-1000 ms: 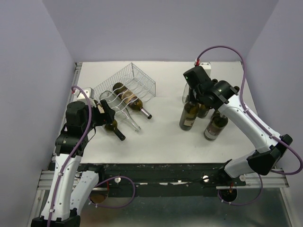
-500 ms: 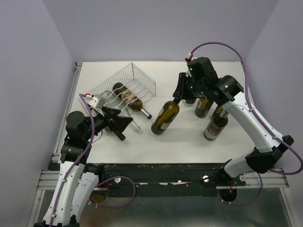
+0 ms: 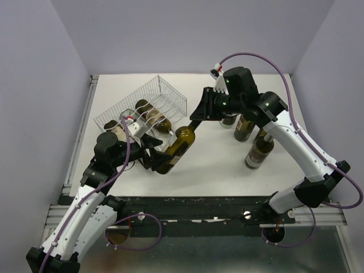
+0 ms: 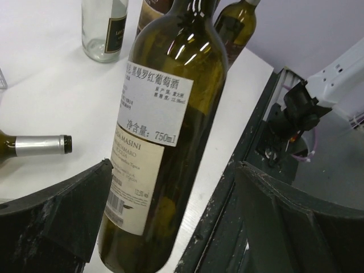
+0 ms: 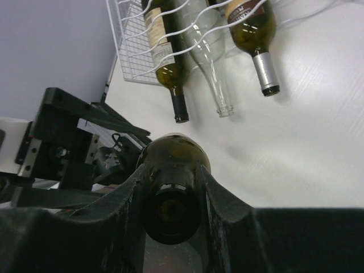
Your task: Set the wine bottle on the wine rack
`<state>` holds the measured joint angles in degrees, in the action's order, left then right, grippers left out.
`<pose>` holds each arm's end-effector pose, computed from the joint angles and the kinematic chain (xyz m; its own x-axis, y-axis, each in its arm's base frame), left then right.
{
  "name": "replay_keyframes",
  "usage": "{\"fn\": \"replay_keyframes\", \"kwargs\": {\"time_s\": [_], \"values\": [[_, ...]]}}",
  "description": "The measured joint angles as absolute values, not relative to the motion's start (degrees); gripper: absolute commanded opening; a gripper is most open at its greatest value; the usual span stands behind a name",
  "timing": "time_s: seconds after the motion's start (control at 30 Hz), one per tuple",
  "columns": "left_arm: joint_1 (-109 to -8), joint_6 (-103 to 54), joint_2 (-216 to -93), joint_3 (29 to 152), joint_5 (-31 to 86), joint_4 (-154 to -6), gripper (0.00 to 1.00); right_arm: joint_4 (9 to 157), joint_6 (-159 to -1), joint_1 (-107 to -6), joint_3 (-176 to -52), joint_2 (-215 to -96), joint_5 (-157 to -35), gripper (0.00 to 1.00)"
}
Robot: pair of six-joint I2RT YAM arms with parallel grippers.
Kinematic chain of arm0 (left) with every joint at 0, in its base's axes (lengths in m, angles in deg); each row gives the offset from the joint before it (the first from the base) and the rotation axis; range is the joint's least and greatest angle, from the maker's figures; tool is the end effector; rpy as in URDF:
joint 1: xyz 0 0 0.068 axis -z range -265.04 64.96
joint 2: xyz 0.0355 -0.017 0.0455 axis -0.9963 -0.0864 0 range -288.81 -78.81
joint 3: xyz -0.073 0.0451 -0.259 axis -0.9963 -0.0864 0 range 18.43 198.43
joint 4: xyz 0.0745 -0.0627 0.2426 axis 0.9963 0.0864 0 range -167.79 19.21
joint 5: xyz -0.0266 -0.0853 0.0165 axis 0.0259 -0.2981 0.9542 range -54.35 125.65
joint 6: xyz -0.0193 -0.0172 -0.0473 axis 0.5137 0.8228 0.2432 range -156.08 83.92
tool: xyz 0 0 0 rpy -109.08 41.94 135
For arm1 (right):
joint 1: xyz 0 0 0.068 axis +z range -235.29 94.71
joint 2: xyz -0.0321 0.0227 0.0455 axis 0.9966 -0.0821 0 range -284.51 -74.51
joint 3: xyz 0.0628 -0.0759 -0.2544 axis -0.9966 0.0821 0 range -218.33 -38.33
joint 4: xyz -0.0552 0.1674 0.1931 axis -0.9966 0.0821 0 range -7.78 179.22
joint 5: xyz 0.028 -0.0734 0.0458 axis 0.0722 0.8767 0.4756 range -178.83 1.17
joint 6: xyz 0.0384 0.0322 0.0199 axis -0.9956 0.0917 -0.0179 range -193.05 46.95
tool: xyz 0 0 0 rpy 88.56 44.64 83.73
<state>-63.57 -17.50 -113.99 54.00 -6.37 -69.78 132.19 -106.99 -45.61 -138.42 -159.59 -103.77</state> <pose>0.1293 -0.0764 0.3140 -0.4005 -0.0968 -0.9112 0.8037 0.4405 -0.4001 0.2307 0.2032 0.4359 -0.8011 0.0363 -0.5974 -0.4005 0.7093 0.5801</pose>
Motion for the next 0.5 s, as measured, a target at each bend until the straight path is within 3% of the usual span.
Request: {"fn": "replay_keyframes", "kwargs": {"time_s": [0.4,0.5], "values": [[-63.2,-30.2,-117.0,54.1,-10.8,-61.7,0.98,126.0,-108.1,-45.6,-136.1,-159.6,-112.8,0.01],[-63.2,-31.5,-117.2,54.2,-11.9,-61.3,0.89,125.3,-108.0,-45.6,-135.5,-159.6,-114.2,0.01]]}}
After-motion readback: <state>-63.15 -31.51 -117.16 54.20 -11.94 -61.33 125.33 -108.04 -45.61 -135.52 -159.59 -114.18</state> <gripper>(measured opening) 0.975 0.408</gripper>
